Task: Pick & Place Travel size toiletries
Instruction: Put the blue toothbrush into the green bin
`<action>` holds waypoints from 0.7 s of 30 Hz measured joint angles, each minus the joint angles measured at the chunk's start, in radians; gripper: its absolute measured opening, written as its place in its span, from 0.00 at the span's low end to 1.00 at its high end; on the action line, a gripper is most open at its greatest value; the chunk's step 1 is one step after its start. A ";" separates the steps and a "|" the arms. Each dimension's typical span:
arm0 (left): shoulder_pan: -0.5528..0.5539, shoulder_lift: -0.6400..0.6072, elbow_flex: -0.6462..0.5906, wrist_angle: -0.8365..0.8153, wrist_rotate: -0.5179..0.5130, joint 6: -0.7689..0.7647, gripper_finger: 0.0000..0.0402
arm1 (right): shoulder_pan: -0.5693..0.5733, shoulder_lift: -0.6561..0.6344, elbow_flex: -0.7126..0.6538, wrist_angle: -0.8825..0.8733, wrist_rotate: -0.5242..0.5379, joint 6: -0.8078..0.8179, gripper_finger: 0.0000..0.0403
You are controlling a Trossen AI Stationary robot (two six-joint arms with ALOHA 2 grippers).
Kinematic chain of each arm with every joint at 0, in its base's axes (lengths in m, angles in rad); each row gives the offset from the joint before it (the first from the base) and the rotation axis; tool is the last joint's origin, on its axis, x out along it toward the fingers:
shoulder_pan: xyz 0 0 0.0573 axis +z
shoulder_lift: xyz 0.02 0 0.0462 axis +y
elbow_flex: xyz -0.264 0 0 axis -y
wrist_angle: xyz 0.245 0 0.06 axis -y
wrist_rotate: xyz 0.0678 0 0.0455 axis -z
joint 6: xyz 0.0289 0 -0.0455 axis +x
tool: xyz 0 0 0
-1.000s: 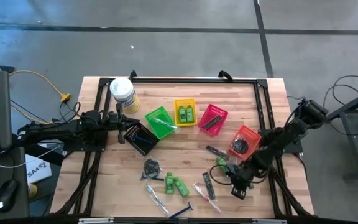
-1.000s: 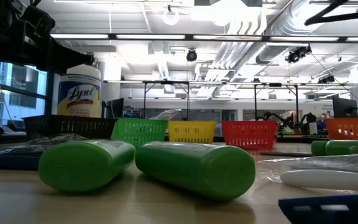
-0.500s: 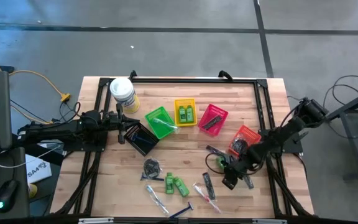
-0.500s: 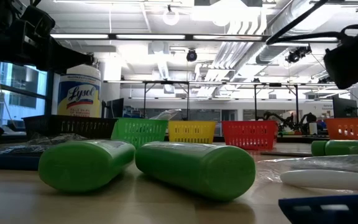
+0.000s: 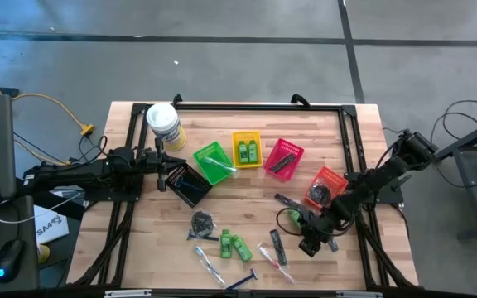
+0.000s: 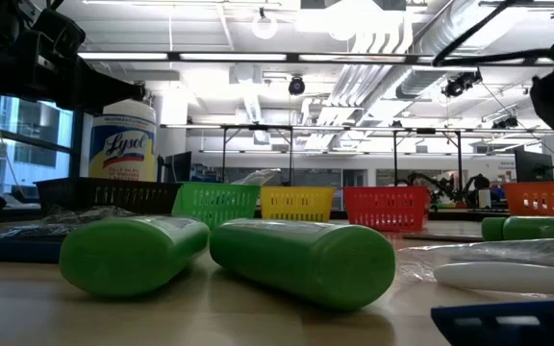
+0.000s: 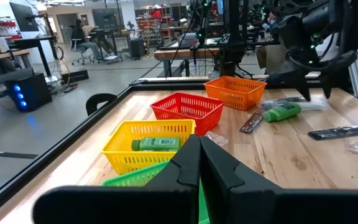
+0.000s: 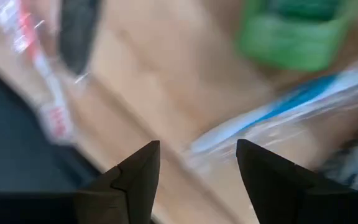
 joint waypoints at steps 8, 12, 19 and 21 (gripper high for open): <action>0.000 0.000 0.000 0.000 0.000 0.000 0.00 | -0.018 0.005 0.000 -0.120 0.109 0.006 0.51; 0.000 0.000 0.000 0.000 0.000 0.000 0.00 | -0.017 0.005 0.000 -0.134 0.130 0.005 0.51; 0.000 0.000 0.000 0.000 0.000 0.000 0.00 | -0.018 0.095 0.006 -0.121 0.102 -0.021 0.51; 0.000 0.000 0.000 0.000 0.000 -0.003 0.00 | -0.018 0.127 0.011 -0.111 0.065 -0.022 0.51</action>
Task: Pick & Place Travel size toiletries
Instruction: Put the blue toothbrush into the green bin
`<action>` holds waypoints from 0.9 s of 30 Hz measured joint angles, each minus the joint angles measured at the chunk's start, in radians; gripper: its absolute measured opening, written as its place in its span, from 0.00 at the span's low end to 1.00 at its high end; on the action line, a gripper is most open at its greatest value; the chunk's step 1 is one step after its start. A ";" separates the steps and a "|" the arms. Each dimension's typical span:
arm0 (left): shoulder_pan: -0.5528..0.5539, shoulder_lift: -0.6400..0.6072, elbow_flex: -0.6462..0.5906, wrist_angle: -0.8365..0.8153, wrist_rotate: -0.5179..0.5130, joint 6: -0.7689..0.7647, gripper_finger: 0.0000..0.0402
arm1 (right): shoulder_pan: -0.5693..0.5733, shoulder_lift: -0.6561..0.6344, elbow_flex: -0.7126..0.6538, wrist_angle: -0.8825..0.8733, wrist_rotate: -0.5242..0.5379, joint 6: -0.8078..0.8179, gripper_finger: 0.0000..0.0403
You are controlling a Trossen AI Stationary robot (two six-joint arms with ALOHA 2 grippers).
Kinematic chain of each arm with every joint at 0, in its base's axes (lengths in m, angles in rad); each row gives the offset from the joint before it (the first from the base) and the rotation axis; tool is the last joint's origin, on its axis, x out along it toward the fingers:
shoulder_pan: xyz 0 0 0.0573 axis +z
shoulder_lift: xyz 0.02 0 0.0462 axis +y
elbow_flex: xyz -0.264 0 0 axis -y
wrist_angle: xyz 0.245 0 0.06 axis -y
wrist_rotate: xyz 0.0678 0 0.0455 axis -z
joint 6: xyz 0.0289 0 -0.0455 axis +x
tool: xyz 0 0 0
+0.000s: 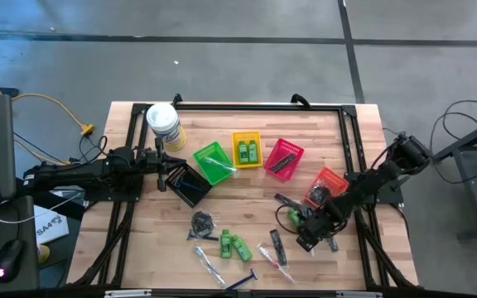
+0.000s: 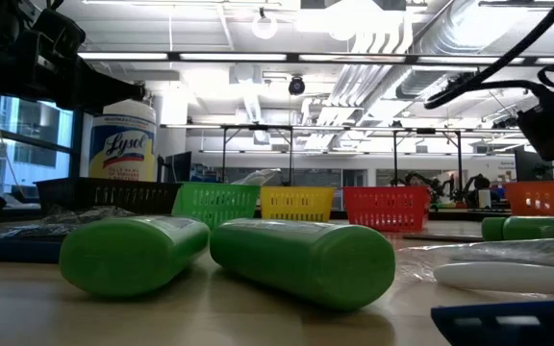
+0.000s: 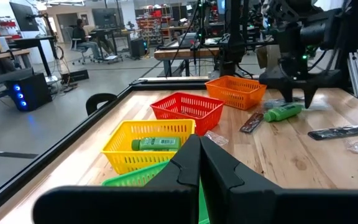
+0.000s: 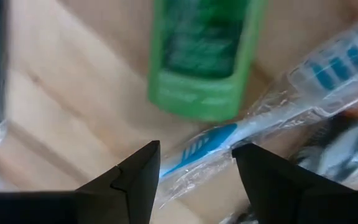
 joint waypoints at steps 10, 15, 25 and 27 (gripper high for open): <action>0.000 0.000 0.000 0.000 0.000 -0.015 0.00 | 0.002 0.002 -0.006 0.009 0.002 -0.060 0.42; 0.000 0.000 0.000 0.001 0.000 -0.015 0.00 | 0.002 0.002 -0.009 0.017 0.014 -0.063 0.25; 0.000 0.000 0.000 0.001 0.000 -0.015 0.00 | 0.006 -0.002 -0.011 0.019 0.025 -0.093 0.05; 0.000 0.000 0.000 0.001 0.000 -0.015 0.00 | 0.004 -0.013 -0.014 0.017 0.047 -0.092 0.09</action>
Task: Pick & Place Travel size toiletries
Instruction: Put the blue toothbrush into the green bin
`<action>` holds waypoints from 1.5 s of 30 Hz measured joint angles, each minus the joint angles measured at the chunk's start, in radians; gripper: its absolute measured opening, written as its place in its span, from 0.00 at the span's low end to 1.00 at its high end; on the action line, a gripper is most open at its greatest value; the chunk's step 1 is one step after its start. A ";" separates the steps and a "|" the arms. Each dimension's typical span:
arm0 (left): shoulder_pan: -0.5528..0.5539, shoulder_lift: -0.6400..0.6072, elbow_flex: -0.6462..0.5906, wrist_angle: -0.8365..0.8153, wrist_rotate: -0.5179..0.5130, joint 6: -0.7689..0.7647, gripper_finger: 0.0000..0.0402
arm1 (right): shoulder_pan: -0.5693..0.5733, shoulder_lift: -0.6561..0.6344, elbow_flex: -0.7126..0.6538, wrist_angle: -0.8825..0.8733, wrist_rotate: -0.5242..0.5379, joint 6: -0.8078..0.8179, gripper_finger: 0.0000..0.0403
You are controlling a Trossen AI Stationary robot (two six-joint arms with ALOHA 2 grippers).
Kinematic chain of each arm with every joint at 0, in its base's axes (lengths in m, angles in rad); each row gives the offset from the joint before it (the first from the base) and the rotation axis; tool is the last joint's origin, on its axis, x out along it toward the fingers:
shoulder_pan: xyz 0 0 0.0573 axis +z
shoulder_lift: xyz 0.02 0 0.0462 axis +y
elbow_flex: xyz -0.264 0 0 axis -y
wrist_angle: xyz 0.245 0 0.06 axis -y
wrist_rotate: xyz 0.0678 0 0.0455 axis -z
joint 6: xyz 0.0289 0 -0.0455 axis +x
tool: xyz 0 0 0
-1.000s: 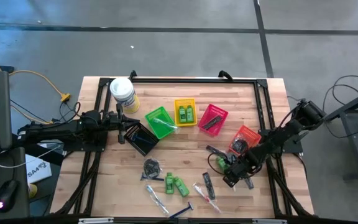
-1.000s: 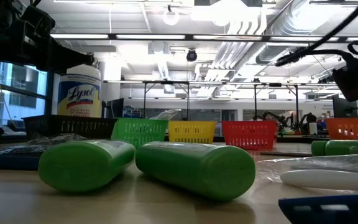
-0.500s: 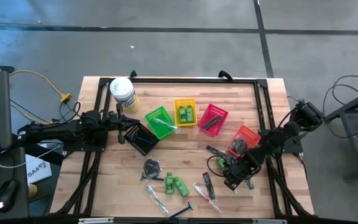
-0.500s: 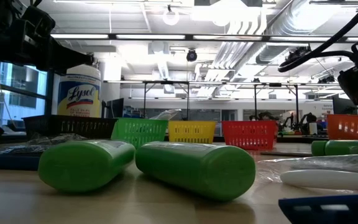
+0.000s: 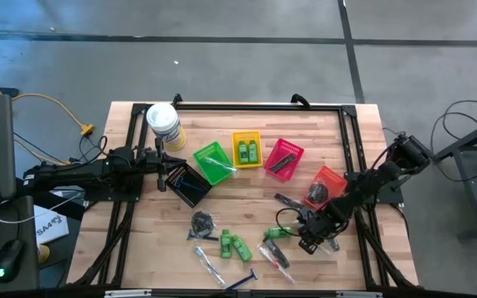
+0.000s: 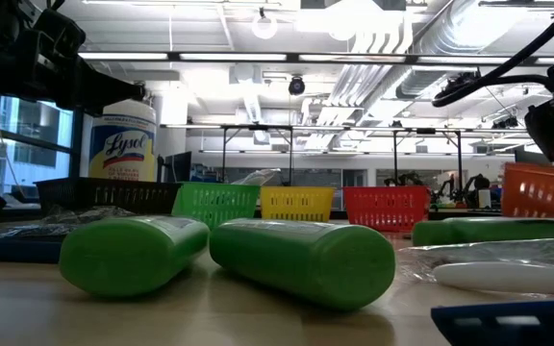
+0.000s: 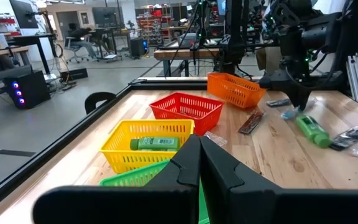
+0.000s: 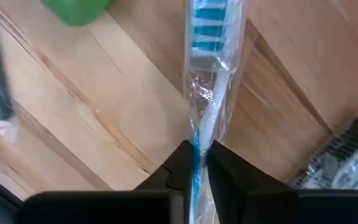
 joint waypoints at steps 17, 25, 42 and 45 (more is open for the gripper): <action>0.000 0.000 0.000 0.001 0.000 0.000 0.00 | 0.018 -0.260 -0.001 -0.021 0.328 -0.140 0.04; 0.000 0.000 0.000 0.001 0.000 0.004 0.00 | 0.051 -0.477 0.001 0.087 0.549 -0.549 0.05; 0.000 0.000 0.000 0.019 -0.001 0.008 0.00 | -0.246 -0.677 -0.008 0.366 0.336 -1.326 0.04; 0.000 0.000 0.000 0.019 -0.001 0.028 0.00 | -0.322 -0.711 -0.051 0.443 0.212 -1.382 0.04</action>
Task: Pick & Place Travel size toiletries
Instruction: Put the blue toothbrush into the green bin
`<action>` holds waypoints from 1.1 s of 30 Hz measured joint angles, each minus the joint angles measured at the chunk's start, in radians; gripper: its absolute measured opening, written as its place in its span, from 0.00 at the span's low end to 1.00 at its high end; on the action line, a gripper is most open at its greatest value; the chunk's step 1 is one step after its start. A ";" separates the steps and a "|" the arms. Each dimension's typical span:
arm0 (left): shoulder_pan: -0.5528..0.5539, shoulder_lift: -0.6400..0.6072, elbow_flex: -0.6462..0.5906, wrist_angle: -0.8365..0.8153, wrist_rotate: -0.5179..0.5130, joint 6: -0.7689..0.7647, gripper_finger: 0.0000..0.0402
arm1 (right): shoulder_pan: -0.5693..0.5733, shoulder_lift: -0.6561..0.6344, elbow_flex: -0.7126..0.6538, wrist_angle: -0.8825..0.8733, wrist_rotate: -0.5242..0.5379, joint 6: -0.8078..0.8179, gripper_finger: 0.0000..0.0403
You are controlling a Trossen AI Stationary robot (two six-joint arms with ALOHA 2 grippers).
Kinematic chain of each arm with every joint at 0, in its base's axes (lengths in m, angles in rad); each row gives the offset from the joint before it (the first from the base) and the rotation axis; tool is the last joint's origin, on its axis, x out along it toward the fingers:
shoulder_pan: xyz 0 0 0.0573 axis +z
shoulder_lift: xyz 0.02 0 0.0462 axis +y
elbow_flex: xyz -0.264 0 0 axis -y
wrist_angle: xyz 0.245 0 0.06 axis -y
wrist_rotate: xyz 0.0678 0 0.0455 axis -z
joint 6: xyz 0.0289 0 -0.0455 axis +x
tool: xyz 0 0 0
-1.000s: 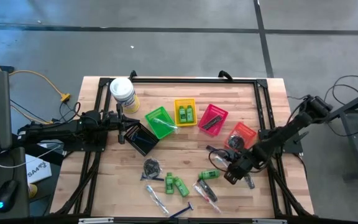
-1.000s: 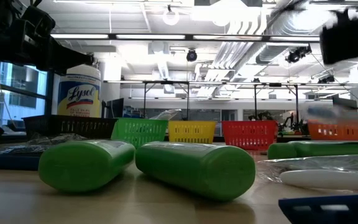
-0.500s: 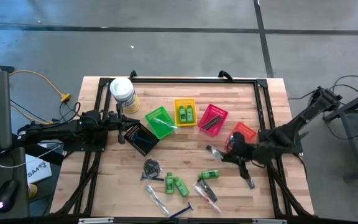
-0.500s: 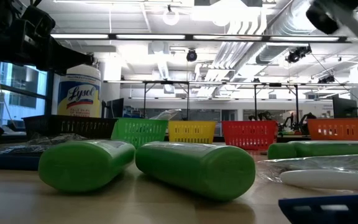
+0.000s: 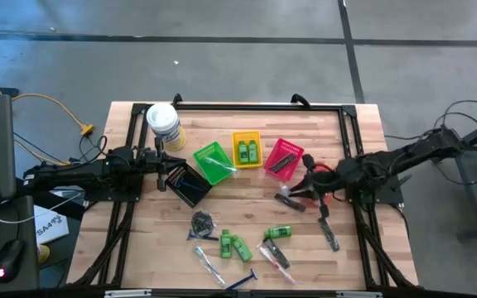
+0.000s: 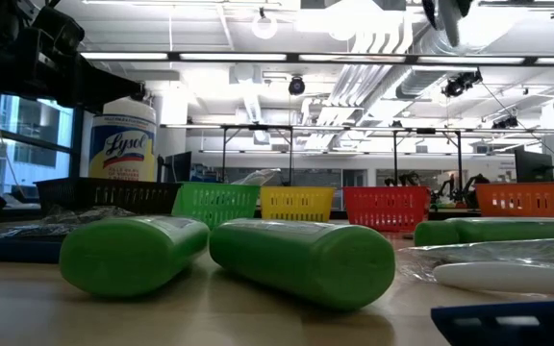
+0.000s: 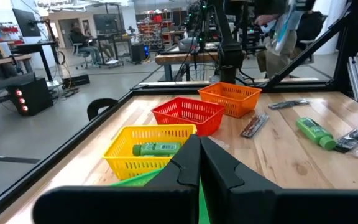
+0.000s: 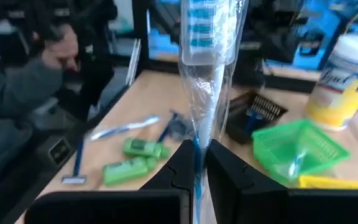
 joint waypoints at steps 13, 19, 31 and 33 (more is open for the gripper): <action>0.000 0.000 0.000 0.000 -0.001 0.003 0.00 | -0.191 -0.339 -0.264 0.144 -0.083 0.027 0.05; 0.000 0.000 0.000 0.000 -0.002 0.003 0.00 | -0.191 -0.476 -0.394 0.149 -0.047 0.062 0.05; 0.000 0.000 0.000 0.000 -0.002 0.003 0.00 | -0.191 -0.610 -0.516 0.189 -0.031 0.088 0.05; 0.000 0.000 0.000 0.000 -0.002 0.003 0.00 | -0.191 -0.609 -0.517 0.185 -0.031 0.090 0.05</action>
